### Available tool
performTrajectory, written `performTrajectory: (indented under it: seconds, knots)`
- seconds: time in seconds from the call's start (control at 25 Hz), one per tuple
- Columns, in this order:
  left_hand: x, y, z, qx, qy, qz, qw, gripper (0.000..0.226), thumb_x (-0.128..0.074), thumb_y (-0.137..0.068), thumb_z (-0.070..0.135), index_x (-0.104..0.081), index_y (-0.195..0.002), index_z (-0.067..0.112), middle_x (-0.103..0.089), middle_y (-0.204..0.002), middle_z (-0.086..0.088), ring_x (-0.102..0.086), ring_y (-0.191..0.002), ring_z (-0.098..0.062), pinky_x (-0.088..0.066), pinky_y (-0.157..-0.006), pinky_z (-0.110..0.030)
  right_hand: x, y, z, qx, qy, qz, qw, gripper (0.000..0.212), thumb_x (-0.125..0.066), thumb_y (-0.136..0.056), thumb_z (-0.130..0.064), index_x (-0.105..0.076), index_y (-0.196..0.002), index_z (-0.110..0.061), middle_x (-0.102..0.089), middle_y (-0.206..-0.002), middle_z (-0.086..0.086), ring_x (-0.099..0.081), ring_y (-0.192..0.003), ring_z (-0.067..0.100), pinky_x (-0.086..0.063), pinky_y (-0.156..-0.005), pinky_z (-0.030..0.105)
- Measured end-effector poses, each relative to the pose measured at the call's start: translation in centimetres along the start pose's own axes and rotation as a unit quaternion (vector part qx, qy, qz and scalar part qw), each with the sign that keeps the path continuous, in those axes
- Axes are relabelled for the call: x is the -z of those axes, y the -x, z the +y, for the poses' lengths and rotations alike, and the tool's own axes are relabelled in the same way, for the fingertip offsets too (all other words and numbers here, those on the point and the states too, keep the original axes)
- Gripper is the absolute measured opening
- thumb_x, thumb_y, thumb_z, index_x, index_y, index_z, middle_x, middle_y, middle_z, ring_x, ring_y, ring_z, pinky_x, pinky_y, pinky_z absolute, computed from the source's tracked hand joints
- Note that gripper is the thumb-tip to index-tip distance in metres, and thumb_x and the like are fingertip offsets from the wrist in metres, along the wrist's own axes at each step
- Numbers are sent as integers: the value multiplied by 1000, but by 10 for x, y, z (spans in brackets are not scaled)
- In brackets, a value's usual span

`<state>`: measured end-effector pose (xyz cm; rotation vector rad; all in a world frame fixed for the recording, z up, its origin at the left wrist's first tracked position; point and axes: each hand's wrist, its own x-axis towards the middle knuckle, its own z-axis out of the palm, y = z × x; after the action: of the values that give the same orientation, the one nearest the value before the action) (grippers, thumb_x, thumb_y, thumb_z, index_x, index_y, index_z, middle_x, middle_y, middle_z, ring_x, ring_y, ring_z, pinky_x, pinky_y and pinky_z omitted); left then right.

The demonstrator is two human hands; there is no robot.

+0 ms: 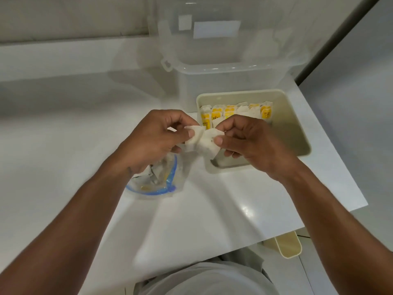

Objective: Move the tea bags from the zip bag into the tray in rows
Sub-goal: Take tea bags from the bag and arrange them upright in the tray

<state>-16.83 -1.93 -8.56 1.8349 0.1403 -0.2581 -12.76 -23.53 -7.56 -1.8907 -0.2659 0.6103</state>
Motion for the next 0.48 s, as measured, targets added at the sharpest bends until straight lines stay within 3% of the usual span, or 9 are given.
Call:
performTrajectory:
  seconds: [0.12,0.28,0.36,0.48]
  knots:
    - [-26,-27,18,-36,-83,1,996,9,-74,-88,19,-74,-89,28,-71,-80,5,-64,-72,-13,-53,-65,-33,43,4,9,-10,35,16,999,4,-71,-88,-20,-67,-89,-20,-71,-80,7,-64,-66,11,-48,-60,21]
    - [-64,-69,42,-55,-181,3,982,9,-77,-81,22,-73,-86,28,-73,-74,11,-67,-70,-5,-49,-68,-25,99,-3,29,2,198,67,978,8,-71,-86,-33,-72,-86,-25,-67,-71,-15,-61,-67,2,-45,-65,17]
    - [-83,-88,48,-55,-243,6,968,8,-76,-80,25,-71,-83,30,-72,-74,16,-67,-78,-2,-54,-75,-29,120,-12,41,-3,282,84,956,7,-71,-83,-38,-72,-85,-31,-65,-71,-22,-61,-75,1,-47,-71,22]
    - [-113,-117,48,-60,-310,12,949,10,-75,-79,26,-69,-79,35,-67,-76,20,-64,-81,-3,-53,-78,-28,148,-25,59,-1,389,85,917,8,-66,-83,-40,-68,-90,-37,-67,-78,-17,-62,-83,12,-51,-76,35]
